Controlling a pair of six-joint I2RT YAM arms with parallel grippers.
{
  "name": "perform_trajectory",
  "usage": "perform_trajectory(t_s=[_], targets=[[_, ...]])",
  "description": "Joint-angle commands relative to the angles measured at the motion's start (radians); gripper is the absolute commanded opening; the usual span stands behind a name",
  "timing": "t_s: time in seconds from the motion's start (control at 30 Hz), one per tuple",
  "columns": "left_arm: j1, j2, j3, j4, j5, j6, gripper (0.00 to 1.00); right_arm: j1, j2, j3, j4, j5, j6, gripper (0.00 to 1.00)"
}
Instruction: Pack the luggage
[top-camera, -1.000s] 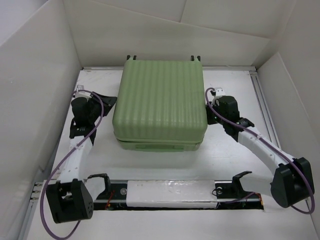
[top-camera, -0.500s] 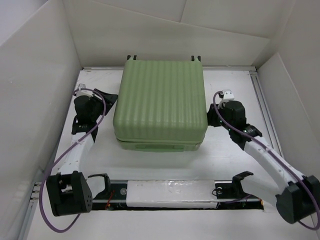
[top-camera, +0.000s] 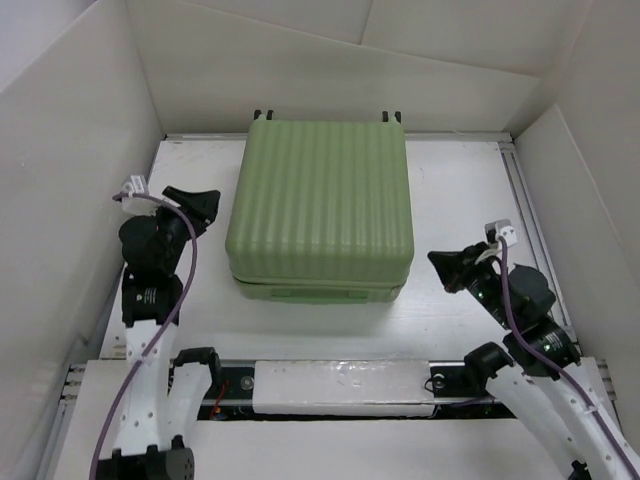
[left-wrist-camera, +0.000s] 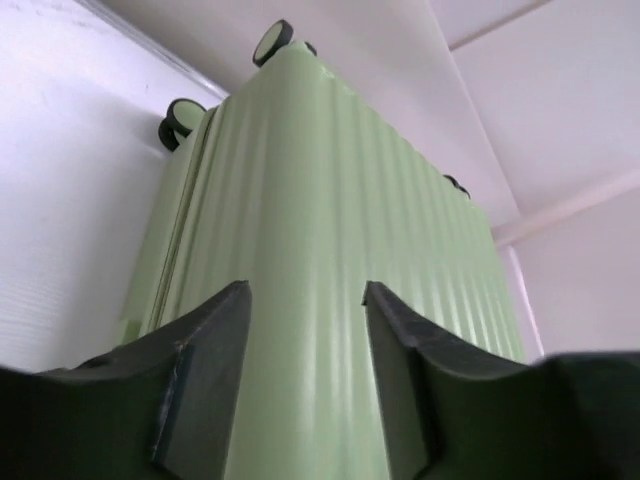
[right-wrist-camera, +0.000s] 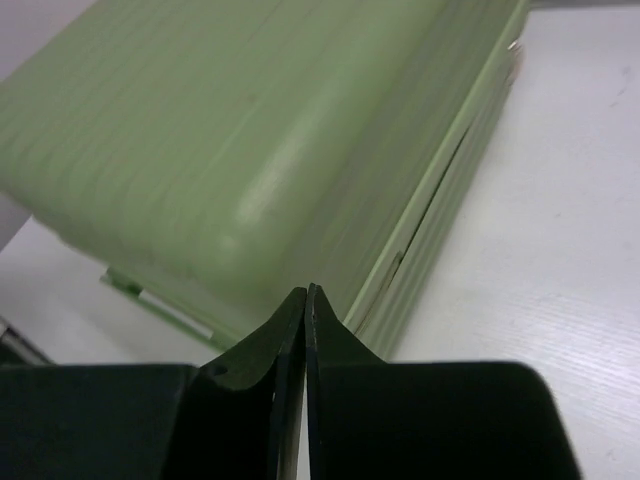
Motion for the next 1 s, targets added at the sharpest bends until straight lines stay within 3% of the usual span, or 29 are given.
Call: perform_trajectory(t_s=[0.0, 0.03, 0.07, 0.2, 0.4, 0.53, 0.7, 0.83, 0.97], targets=[[0.001, -0.117, -0.035, -0.043, 0.008, 0.058, 0.44, 0.053, -0.01, -0.035, -0.063, -0.072, 0.041, 0.07], [0.001, -0.144, -0.063, -0.07, 0.031, 0.08, 0.4, 0.085, -0.01, -0.035, -0.063, -0.104, 0.041, 0.05], [0.001, -0.196, -0.08, -0.09, 0.052, 0.091, 0.28, 0.105, -0.01, -0.049, -0.063, -0.116, 0.041, 0.03], [0.001, -0.304, -0.196, -0.171, 0.16, 0.127, 0.23, 0.174, 0.056, -0.049, -0.084, -0.131, 0.041, 0.08], [-0.054, -0.388, -0.288, -0.22, 0.178, 0.053, 0.24, 0.197, 0.168, -0.061, -0.061, -0.158, 0.05, 0.16], [-0.054, -0.421, -0.362, -0.168, 0.166, 0.009, 0.29, 0.197, 0.258, -0.082, 0.057, -0.194, 0.071, 0.22], [-0.054, -0.421, -0.437, -0.124, 0.2, -0.024, 0.29, 0.177, 0.343, -0.05, 0.197, -0.086, 0.085, 0.22], [-0.054, -0.441, -0.471, -0.067, 0.224, -0.048, 0.3, 0.047, 0.459, 0.037, 0.235, -0.101, 0.035, 0.22], [-0.054, -0.416, -0.457, -0.058, 0.235, -0.05, 0.39, -0.057, 0.619, 0.151, 0.235, -0.194, -0.02, 0.21]])
